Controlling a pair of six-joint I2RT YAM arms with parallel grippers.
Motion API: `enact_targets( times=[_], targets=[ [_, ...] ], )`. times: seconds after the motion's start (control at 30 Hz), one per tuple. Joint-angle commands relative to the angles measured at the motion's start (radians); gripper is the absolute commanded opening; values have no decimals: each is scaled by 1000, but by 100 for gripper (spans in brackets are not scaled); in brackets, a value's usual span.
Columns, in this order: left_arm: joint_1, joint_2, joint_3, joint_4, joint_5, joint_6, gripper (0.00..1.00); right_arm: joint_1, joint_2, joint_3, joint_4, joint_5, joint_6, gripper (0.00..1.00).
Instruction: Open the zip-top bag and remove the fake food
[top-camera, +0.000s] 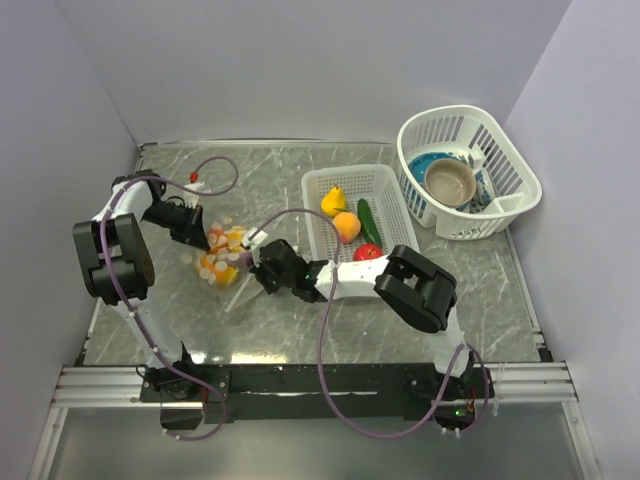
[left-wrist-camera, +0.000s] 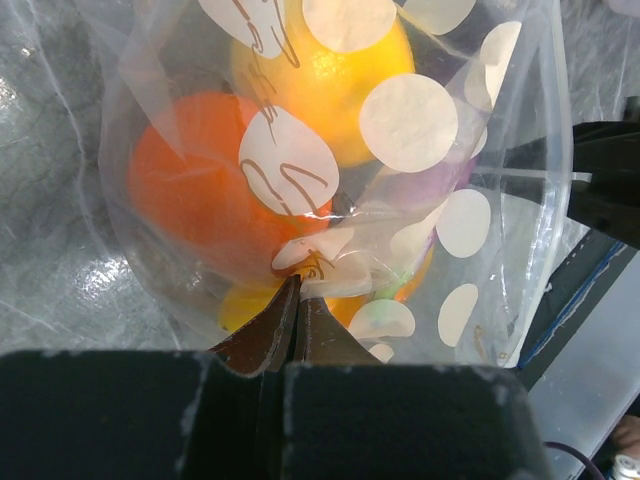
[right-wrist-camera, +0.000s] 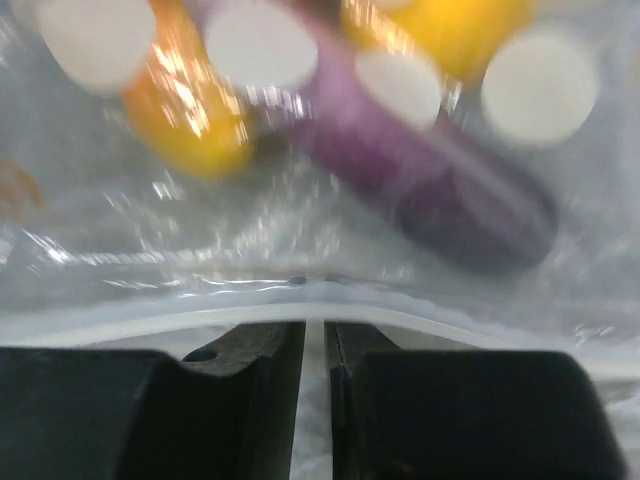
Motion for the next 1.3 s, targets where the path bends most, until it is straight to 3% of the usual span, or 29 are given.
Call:
enact_targets(
  times=[0.0, 0.23, 0.53, 0.73, 0.83, 0.87, 0.93, 0.97, 1.03, 1.27],
  targets=[
    [-5, 14, 49, -37, 12, 20, 1, 12, -25, -64, 96, -36, 67, 18],
    [-10, 5, 61, -50, -4, 24, 1, 16, 17, 11, 138, 88, -4, 20],
    [-13, -2, 88, -87, -6, 35, 1, 18, -5, 48, 294, 310, -145, 31],
    [-20, 3, 88, -95, -1, 36, 1, 16, 30, 79, 302, 341, -239, 39],
    [-22, 5, 88, -98, -4, 43, 1, 18, 43, 86, 293, 312, -246, 48],
    [-24, 5, 88, -101, -6, 44, 1, 18, 46, 88, 286, 307, -243, 59],
    [-22, 9, 88, -109, -6, 55, 1, 18, 57, 108, 251, 289, -236, 68],
    [-24, 12, 88, -110, -6, 58, 1, 18, 61, 115, 242, 283, -231, 85],
    [-22, 15, 86, -115, -6, 69, 1, 15, 58, 113, 228, 251, -226, 100],
    [-24, 20, 54, -107, -26, 89, 1, 2, 50, 117, 210, 238, -248, 100]
  ],
)
